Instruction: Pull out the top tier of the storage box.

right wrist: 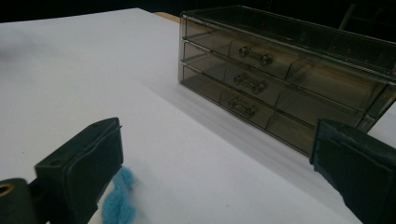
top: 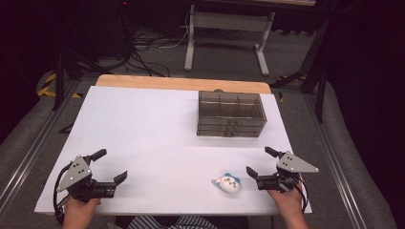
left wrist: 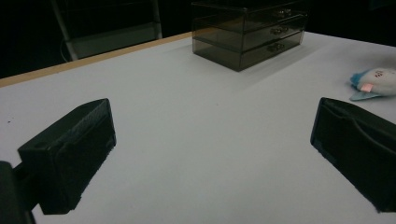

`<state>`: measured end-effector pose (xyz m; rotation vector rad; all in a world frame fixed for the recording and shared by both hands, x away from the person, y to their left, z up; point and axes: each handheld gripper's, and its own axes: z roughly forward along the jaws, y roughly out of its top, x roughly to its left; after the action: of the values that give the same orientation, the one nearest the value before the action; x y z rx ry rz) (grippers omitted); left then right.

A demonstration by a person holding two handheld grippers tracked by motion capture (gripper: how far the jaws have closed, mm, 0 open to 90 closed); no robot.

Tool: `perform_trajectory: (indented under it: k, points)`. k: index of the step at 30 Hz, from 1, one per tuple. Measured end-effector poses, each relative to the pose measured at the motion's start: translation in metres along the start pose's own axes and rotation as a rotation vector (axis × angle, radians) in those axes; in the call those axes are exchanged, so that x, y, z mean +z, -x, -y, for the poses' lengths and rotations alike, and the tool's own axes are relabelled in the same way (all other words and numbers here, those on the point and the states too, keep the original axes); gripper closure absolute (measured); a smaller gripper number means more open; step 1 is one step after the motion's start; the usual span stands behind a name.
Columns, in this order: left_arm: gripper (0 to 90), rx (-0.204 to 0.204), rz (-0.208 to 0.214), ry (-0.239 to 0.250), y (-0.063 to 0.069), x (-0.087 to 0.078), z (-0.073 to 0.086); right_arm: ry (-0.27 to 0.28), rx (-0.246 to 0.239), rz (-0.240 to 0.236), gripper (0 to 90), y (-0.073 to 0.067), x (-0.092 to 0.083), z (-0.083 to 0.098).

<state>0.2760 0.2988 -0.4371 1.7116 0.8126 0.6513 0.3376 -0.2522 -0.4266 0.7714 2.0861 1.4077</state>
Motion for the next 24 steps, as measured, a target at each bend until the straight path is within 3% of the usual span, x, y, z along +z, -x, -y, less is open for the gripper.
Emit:
perform_trajectory:
  k: [5,19,24]
  points:
    - [1.0,-0.003,-0.002,0.003,0.000,0.000,0.000,0.002,-0.003,-0.011,4.0,-0.001,0.003,-0.003]
    - [0.8,-0.001,-0.004,0.001,-0.001,0.001,0.000,-0.015,-0.071,-0.014,9.8,0.003,0.014,-0.024]
    - [0.8,-0.005,-0.002,-0.001,0.000,0.001,0.000,-0.046,-0.093,-0.010,13.6,0.004,0.019,-0.028]
